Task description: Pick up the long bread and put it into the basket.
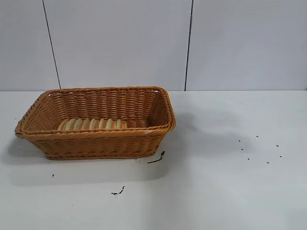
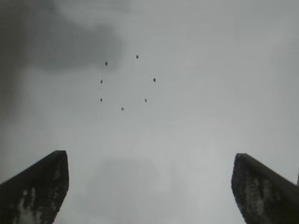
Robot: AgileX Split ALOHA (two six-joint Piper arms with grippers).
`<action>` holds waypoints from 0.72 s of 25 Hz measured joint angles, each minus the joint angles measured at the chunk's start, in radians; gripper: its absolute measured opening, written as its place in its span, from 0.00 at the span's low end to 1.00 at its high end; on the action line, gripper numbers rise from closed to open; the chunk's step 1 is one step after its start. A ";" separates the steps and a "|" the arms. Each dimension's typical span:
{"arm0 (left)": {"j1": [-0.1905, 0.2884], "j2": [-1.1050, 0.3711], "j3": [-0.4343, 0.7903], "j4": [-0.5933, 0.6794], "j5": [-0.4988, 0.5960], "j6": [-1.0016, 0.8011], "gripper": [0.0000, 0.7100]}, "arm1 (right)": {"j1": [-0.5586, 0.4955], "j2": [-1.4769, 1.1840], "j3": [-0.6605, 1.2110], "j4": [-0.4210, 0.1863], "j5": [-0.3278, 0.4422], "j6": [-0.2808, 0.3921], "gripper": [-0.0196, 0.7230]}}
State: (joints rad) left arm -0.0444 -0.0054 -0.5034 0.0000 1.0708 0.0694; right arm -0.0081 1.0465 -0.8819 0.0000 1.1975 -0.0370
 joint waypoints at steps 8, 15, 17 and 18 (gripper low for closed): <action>0.000 0.000 0.000 0.000 0.000 0.000 0.98 | 0.000 -0.486 0.332 0.013 -0.093 0.000 0.89; 0.000 0.000 0.000 0.000 0.000 0.000 0.98 | 0.000 -0.871 0.392 0.022 -0.161 0.000 0.89; 0.000 0.000 0.000 0.000 0.000 0.000 0.98 | 0.000 -0.949 0.392 0.022 -0.166 0.004 0.89; 0.000 0.000 0.000 0.000 0.000 0.000 0.98 | 0.000 -0.982 0.392 0.022 -0.166 0.008 0.89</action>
State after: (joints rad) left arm -0.0444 -0.0054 -0.5034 0.0000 1.0708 0.0694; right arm -0.0081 0.0647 -0.4896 0.0218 1.0318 -0.0291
